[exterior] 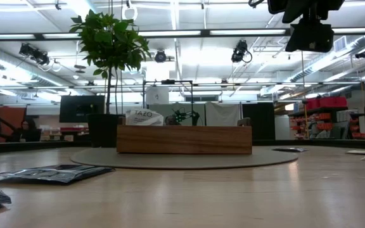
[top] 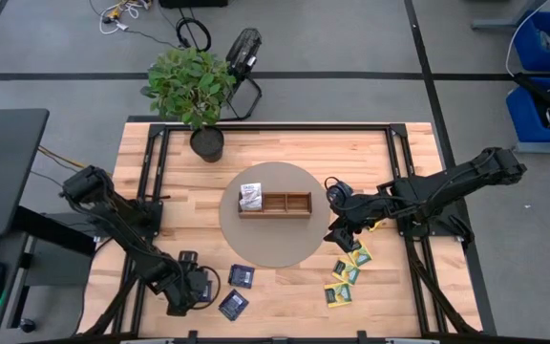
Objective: Pick & Place Tea
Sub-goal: Put the blue tea bag into the middle section of the wooden organizer
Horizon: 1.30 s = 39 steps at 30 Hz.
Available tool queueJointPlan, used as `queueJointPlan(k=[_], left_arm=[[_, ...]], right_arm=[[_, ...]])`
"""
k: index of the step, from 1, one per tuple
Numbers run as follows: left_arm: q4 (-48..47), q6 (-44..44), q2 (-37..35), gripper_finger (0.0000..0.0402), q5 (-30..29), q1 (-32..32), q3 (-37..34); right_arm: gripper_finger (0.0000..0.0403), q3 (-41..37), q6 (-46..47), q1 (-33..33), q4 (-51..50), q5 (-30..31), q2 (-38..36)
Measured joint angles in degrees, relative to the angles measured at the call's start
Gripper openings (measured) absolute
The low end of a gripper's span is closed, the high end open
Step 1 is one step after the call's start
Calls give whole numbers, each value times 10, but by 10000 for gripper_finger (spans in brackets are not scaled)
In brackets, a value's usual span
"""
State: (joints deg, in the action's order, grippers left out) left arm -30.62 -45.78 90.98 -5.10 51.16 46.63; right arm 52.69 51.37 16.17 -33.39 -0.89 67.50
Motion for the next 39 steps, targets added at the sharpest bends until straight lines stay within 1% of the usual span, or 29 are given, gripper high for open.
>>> queueJointPlan(k=[8, 12, 16, 23, 27, 28, 30, 32, 39], left_arm=[[11, 9, 21, 272, -1, -2, 0], [10, 19, 25, 254, -8, -6, 0], [3, 19, 38, 205, -13, -11, 0], [-9, 23, 44, 88, -21, -11, 1], [-26, 22, 34, 23, -18, -12, 4], [-32, 16, 30, 12, -18, -12, 9], [-66, -4, 30, 8, -15, -12, 25], [-124, -14, 30, 5, -11, -12, 47], [-230, 0, 28, 3, -33, -18, 134]], right_arm=[[231, 0, 0, 0, 0, 4, 0], [231, 0, 0, 0, -1, 4, 0], [231, 0, 0, 0, -1, 4, 0], [231, 0, -3, 0, -1, 13, 0], [231, 0, -9, -1, 6, 25, 0], [231, 0, -10, -1, 8, 25, 0], [231, 0, -16, -1, 15, 26, 0], [231, 0, -24, -1, 24, 26, 0], [231, 0, -39, -1, 54, 47, 0]])
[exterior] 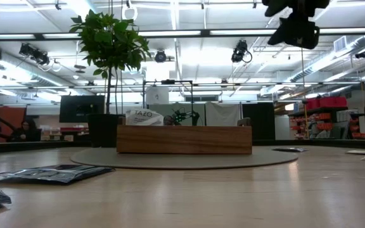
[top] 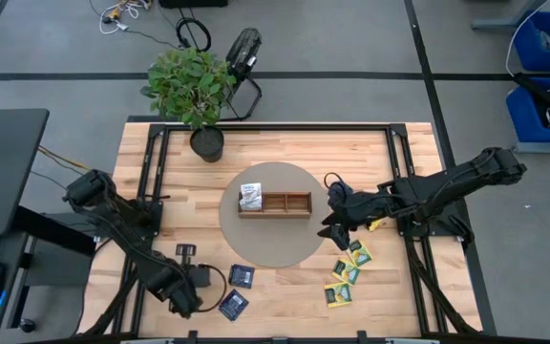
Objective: Pick & Place Tea
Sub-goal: Put the blue tea bag into the middle section of the wooden organizer
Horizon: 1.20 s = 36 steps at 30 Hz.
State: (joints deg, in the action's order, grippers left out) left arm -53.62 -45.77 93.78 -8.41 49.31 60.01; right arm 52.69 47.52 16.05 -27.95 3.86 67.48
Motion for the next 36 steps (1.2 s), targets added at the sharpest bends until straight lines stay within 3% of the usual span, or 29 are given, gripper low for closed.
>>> queueJointPlan(k=[7, 12, 17, 21, 31, 36], left_arm=[[-93, -38, -1, 3, -113, -25, 74], [-108, -26, -1, 3, -169, -37, 112], [-129, -30, -2, 3, -266, -48, 142], [-136, -31, -2, 2, -332, -62, 155], [-137, -45, -3, 2, -396, -77, 157], [-138, -21, -3, 2, -476, -78, 157]], right_arm=[[231, 0, -11, 0, 47, 7, 0], [231, 0, -10, 0, 87, 13, 0], [231, 0, 9, 1, 129, 12, 0], [231, 0, 17, 1, 151, 11, 0], [231, 0, 36, 3, 154, 11, 0], [231, 0, 45, 3, 188, 8, 0]])
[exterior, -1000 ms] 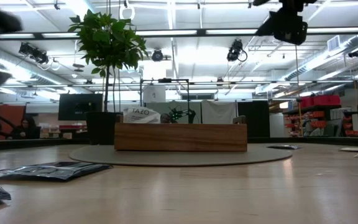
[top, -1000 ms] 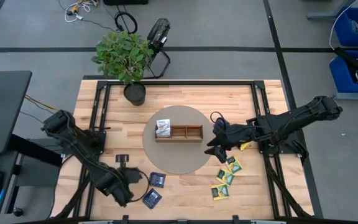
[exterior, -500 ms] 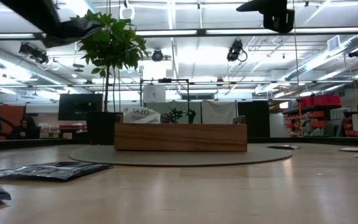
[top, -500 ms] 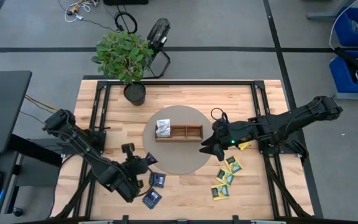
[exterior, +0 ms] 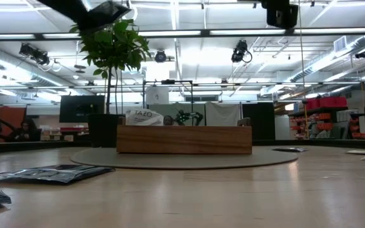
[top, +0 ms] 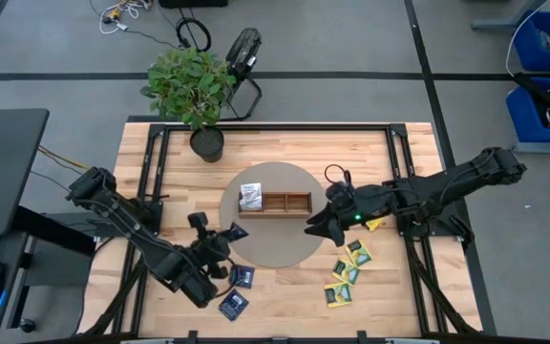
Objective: Pick & Place Tea
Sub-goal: Put the blue tea bag into the middle section of the wooden organizer
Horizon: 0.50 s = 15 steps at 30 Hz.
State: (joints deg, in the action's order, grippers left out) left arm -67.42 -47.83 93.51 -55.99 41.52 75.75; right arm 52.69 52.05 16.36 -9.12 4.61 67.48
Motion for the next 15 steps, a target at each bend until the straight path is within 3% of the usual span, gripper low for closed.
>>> queueJointPlan(k=[4, 10, 15], left_arm=[[-2, 56, 0, 2, -114, -2, 0], [12, 239, -2, 2, -324, -29, 1], [51, 305, -3, 2, -341, -57, 53]], right_arm=[[231, 0, 7, 0, 38, -6, 0], [231, 0, 37, -2, 79, -9, 0], [231, 0, 104, -13, 147, -9, 0]])
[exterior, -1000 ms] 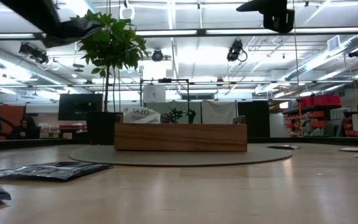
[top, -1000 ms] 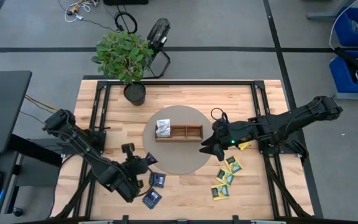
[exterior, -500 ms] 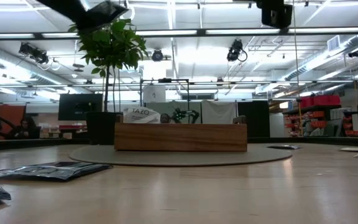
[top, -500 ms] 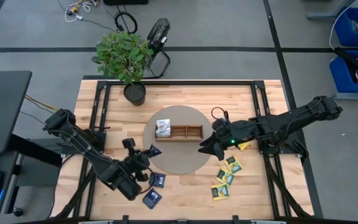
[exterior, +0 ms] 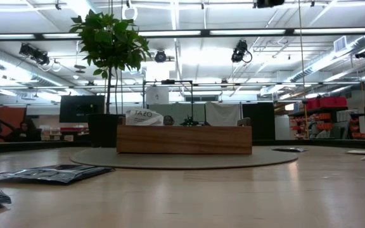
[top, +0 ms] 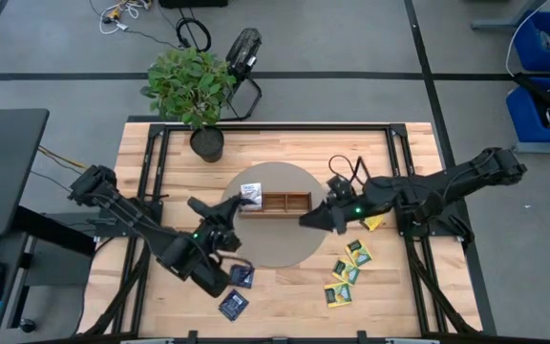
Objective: Pick & Place Tea
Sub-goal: Put the blue tea bag into the middle section of the wooden organizer
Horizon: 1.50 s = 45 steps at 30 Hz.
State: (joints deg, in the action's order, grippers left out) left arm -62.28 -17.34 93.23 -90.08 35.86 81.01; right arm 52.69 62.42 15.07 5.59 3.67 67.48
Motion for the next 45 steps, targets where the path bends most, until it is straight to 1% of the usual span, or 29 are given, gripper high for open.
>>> queueJointPlan(k=[2, 5, 7, 8, 10, 12, 14, 17, 19, 23, 27, 32, 36, 40, 45], left_arm=[[26, 15, 0, 2, 0, -8, 18], [65, 61, 0, 2, 0, -18, 33], [88, 84, 0, 2, 0, -22, 37], [98, 90, 0, 2, 1, -23, 38], [111, 90, 0, 2, 1, -23, 38], [118, 90, 0, 2, 2, -19, 38], [122, 90, 0, 2, 11, -16, 38], [129, 91, 0, 2, 33, -16, 38], [132, 91, 0, 2, 38, -20, 38], [149, 108, 0, 2, 39, -36, 38], [214, 171, 0, 2, 51, -51, 38], [282, 250, 0, 2, 60, -63, 38], [303, 270, 0, 2, 60, -65, 38], [311, 270, 0, 2, 62, -65, 38], [313, 271, 0, 2, 63, -65, 38]], right_arm=[[231, 0, 32, -10, 35, 4, 2], [231, 0, 70, -24, 81, 4, 9], [231, 0, 69, -32, 112, 21, 18], [231, 0, 47, -34, 117, 31, 20], [231, 1, -37, -35, 122, 42, 25], [231, 1, -114, -33, 106, 63, 25], [231, 1, -169, -31, 107, 82, 27], [231, 1, -252, -27, 134, 95, 31], [231, 5, -308, -26, 165, 97, 39], [231, 41, -399, -26, 149, 104, 65], [231, 92, -449, -27, 101, 104, 96], [231, 131, -469, -28, 40, 94, 120], [225, 134, -468, -30, 29, 93, 120], [195, 134, -464, -36, 32, 87, 120], [138, 134, -440, -44, 36, 78, 120]])
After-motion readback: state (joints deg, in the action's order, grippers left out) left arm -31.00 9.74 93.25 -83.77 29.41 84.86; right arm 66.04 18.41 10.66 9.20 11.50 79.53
